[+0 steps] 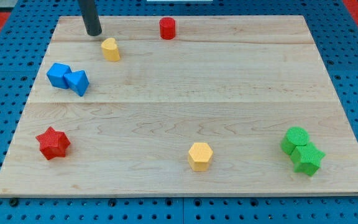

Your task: Move the yellow heart to the right side of the blue blocks

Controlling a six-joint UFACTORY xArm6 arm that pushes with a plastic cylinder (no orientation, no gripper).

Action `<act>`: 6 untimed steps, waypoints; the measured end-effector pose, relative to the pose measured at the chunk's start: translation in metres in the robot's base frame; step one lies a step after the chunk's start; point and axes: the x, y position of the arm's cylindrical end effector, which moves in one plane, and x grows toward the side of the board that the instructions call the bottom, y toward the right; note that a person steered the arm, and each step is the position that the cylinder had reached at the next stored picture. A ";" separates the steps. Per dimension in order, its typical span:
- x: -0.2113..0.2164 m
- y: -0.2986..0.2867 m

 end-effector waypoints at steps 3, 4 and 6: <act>-0.005 0.067; 0.040 0.038; 0.106 0.143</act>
